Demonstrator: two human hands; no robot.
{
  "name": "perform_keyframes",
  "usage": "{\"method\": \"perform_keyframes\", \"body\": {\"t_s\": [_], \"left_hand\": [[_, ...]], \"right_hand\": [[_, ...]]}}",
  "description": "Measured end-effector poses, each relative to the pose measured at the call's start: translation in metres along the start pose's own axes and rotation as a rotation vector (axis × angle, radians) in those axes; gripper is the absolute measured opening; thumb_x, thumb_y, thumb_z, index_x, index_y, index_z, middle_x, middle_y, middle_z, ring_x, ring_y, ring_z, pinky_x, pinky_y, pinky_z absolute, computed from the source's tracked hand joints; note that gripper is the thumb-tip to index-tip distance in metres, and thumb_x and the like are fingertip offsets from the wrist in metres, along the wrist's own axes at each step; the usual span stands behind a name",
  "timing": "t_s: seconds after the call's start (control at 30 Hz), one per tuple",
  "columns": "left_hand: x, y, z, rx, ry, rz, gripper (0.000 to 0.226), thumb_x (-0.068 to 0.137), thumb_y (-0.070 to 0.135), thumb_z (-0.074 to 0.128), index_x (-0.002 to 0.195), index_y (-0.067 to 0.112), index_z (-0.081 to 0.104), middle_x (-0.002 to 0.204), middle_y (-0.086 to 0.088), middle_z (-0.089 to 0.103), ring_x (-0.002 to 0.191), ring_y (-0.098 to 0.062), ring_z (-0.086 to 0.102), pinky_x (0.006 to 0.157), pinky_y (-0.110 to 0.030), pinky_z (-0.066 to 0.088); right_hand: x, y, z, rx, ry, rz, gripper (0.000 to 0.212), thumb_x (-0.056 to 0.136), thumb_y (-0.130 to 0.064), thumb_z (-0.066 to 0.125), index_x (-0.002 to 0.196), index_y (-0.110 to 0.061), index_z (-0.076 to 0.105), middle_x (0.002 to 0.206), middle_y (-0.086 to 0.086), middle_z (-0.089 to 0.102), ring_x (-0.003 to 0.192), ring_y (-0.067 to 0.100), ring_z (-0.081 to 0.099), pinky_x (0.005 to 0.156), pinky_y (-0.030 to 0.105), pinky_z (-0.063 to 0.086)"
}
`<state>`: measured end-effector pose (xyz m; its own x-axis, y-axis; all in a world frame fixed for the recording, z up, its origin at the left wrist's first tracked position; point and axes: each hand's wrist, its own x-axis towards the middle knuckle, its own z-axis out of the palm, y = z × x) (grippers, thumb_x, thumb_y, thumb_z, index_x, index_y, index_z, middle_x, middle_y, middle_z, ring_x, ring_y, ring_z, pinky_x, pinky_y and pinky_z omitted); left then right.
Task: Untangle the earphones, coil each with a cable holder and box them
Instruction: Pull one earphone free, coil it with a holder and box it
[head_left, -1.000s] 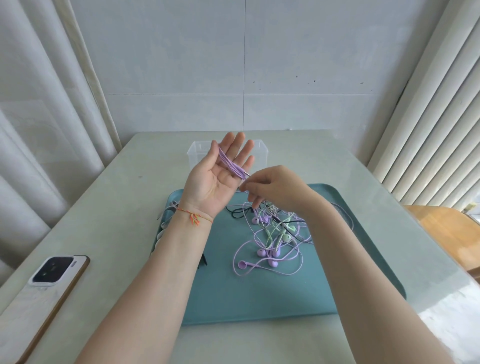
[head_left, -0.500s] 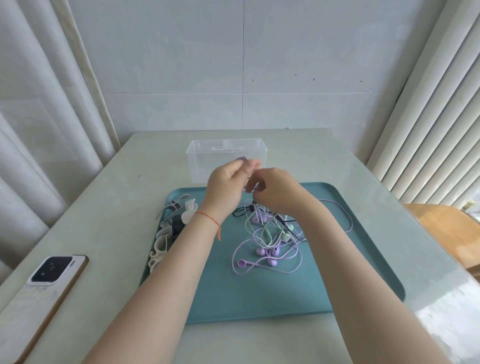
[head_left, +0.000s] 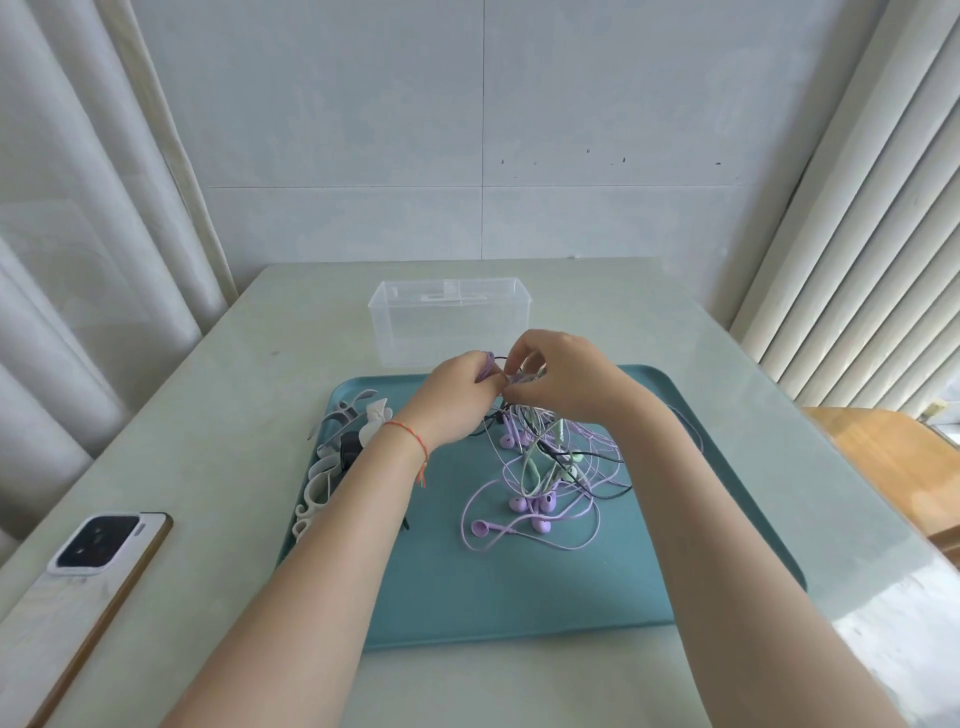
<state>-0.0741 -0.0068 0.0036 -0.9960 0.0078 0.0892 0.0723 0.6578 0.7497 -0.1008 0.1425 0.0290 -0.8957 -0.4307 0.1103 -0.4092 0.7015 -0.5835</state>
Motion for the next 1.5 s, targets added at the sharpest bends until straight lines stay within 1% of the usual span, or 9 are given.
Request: {"method": "perform_keyframes", "body": {"t_s": [0.23, 0.43, 0.6, 0.77, 0.83, 0.93, 1.1, 1.23, 1.5], "left_hand": [[0.0, -0.002, -0.001, -0.029, 0.063, 0.007, 0.032, 0.094, 0.026, 0.057, 0.091, -0.006, 0.057, 0.073, -0.005, 0.05, 0.069, -0.019, 0.041, 0.06, -0.03, 0.032], [0.003, -0.002, 0.003, -0.077, 0.172, 0.008, 0.02, 0.088, 0.029, 0.068, 0.084, 0.009, 0.066, 0.065, 0.009, 0.055, 0.061, -0.008, 0.049, 0.058, -0.022, 0.037], [0.005, -0.009, 0.006, 0.024, 0.245, -0.006, 0.019, 0.088, 0.021, 0.063, 0.076, 0.007, 0.062, 0.06, 0.011, 0.051, 0.057, -0.008, 0.045, 0.051, -0.02, 0.034], [0.009, -0.014, 0.002, -0.259, 0.357, -0.06, 0.037, 0.089, 0.025, 0.057, 0.065, -0.003, 0.049, 0.06, -0.007, 0.05, 0.057, -0.018, 0.043, 0.061, -0.03, 0.035], [0.008, -0.006, -0.001, -0.513, 0.305, -0.089, 0.03, 0.093, 0.018, 0.056, 0.067, 0.002, 0.053, 0.055, 0.004, 0.055, 0.047, -0.009, 0.046, 0.063, -0.027, 0.039], [0.003, 0.006, -0.006, -0.759, 0.105, -0.058, 0.019, 0.098, 0.014, 0.054, 0.085, 0.002, 0.06, 0.053, 0.005, 0.039, 0.042, -0.007, 0.03, 0.063, -0.025, 0.038], [-0.007, 0.017, -0.012, -0.827, -0.199, -0.048, 0.029, 0.102, 0.018, 0.04, 0.081, 0.011, 0.058, 0.057, 0.004, 0.034, 0.046, -0.01, 0.026, 0.063, -0.026, 0.041], [-0.011, 0.02, -0.013, -0.773, -0.306, -0.027, 0.028, 0.101, 0.023, 0.045, 0.078, 0.01, 0.056, 0.058, 0.005, 0.027, 0.045, -0.009, 0.023, 0.061, -0.028, 0.036], [-0.011, 0.016, -0.015, -1.124, -0.455, -0.089, 0.034, 0.1, 0.033, 0.034, 0.073, 0.016, 0.045, 0.054, 0.006, 0.026, 0.039, -0.006, 0.024, 0.045, -0.021, 0.029]], "right_hand": [[0.002, 0.001, -0.007, 0.155, 0.099, 0.006, 0.013, 0.082, -0.02, 0.072, 0.093, -0.019, 0.066, 0.08, -0.007, 0.063, 0.069, 0.014, 0.058, 0.058, 0.019, 0.044], [0.001, 0.002, -0.011, 0.095, 0.046, 0.042, 0.013, 0.084, -0.023, 0.07, 0.095, -0.017, 0.068, 0.082, 0.002, 0.07, 0.066, 0.018, 0.064, 0.054, 0.023, 0.048], [-0.002, -0.003, -0.012, 0.127, 0.031, -0.001, 0.006, 0.083, -0.016, 0.07, 0.087, -0.015, 0.073, 0.069, -0.009, 0.066, 0.054, -0.003, 0.054, 0.047, 0.008, 0.038], [-0.004, 0.003, -0.019, -0.146, -0.091, 0.042, 0.009, 0.085, -0.02, 0.066, 0.089, -0.017, 0.074, 0.083, -0.005, 0.07, 0.075, 0.011, 0.063, 0.069, 0.023, 0.047], [-0.002, 0.002, -0.019, -0.195, 0.043, 0.014, 0.019, 0.087, -0.026, 0.064, 0.102, -0.017, 0.071, 0.094, -0.003, 0.067, 0.089, 0.014, 0.061, 0.081, 0.027, 0.048], [-0.003, -0.008, -0.023, 0.131, 0.203, -0.064, 0.023, 0.087, -0.03, 0.066, 0.109, -0.022, 0.065, 0.084, -0.007, 0.067, 0.078, 0.009, 0.062, 0.075, 0.023, 0.048], [-0.009, -0.015, -0.025, 0.415, 0.151, -0.089, 0.01, 0.087, -0.013, 0.067, 0.096, -0.011, 0.07, 0.071, 0.002, 0.071, 0.057, 0.008, 0.057, 0.061, 0.024, 0.05], [-0.007, -0.014, -0.024, 0.488, 0.207, -0.06, 0.004, 0.085, -0.011, 0.069, 0.087, -0.01, 0.072, 0.051, -0.01, 0.056, 0.044, 0.005, 0.039, 0.045, 0.015, 0.033], [-0.007, -0.015, -0.019, 0.568, 0.084, -0.125, 0.018, 0.095, -0.015, 0.057, 0.108, -0.014, 0.069, 0.078, 0.003, 0.065, 0.073, 0.016, 0.058, 0.06, 0.03, 0.049]]}}
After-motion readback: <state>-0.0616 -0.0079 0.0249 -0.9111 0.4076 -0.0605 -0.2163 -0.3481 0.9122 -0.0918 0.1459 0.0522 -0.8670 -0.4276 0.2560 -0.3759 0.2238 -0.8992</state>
